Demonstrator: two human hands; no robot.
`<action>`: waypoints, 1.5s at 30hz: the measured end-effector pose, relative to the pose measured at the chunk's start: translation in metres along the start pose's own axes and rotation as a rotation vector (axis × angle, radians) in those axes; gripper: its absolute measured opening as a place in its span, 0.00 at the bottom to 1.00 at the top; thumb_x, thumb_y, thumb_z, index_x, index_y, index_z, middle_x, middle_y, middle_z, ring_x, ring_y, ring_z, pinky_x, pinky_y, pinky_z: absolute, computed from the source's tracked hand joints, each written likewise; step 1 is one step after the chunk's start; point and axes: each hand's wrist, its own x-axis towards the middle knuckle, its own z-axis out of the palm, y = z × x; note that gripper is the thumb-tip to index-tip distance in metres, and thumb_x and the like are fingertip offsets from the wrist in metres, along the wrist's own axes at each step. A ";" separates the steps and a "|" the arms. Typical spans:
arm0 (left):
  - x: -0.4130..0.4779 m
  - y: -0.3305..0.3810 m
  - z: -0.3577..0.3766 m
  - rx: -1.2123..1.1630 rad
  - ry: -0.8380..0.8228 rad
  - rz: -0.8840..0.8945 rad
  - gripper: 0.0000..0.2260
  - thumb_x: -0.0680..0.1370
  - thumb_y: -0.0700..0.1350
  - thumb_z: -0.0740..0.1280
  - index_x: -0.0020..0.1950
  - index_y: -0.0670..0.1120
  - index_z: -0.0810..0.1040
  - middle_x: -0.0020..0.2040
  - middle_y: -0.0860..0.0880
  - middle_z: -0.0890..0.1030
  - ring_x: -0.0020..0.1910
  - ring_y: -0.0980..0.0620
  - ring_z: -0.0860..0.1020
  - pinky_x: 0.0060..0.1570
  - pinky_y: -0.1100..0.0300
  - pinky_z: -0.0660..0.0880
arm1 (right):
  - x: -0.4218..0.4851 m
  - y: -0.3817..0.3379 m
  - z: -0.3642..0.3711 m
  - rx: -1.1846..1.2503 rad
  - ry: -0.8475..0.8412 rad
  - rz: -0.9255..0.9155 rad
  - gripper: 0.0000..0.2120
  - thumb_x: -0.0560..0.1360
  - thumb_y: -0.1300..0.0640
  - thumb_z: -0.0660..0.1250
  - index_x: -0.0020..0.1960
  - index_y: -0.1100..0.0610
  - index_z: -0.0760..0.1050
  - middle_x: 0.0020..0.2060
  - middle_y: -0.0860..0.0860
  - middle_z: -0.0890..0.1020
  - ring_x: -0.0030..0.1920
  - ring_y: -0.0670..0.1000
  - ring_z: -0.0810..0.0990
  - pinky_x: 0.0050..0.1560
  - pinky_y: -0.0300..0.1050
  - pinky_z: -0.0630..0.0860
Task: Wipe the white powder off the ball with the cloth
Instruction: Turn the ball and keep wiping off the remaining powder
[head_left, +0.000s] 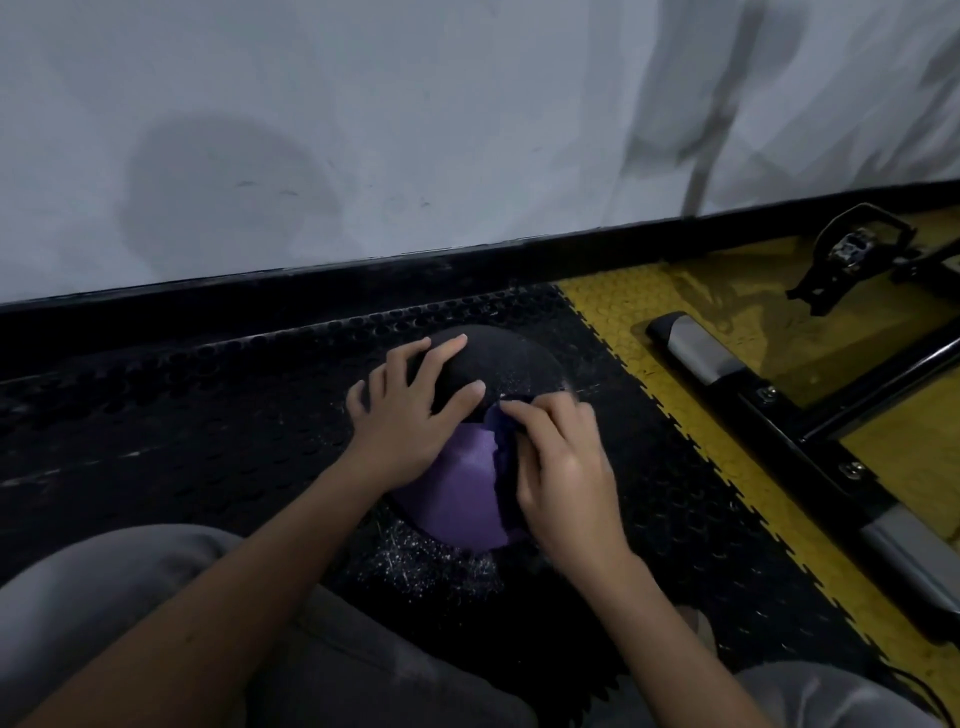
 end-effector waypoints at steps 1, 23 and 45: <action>0.000 0.000 -0.001 -0.006 -0.004 -0.006 0.27 0.69 0.68 0.49 0.69 0.69 0.56 0.70 0.57 0.55 0.70 0.51 0.55 0.69 0.49 0.44 | 0.002 0.001 -0.001 0.006 -0.018 -0.012 0.14 0.75 0.60 0.58 0.55 0.61 0.78 0.46 0.54 0.77 0.47 0.51 0.70 0.43 0.41 0.70; 0.000 0.007 0.000 -0.036 0.040 -0.067 0.22 0.77 0.62 0.54 0.71 0.66 0.56 0.71 0.54 0.55 0.71 0.49 0.53 0.69 0.47 0.44 | 0.003 -0.001 0.006 0.037 0.014 0.023 0.13 0.74 0.63 0.58 0.53 0.62 0.79 0.46 0.55 0.77 0.46 0.52 0.69 0.47 0.38 0.66; 0.012 0.006 -0.001 -0.159 0.048 -0.136 0.22 0.77 0.61 0.56 0.71 0.64 0.58 0.70 0.52 0.55 0.71 0.50 0.52 0.69 0.49 0.45 | 0.009 0.037 0.010 0.138 0.130 0.315 0.12 0.74 0.70 0.64 0.54 0.60 0.78 0.46 0.49 0.74 0.49 0.57 0.74 0.51 0.23 0.61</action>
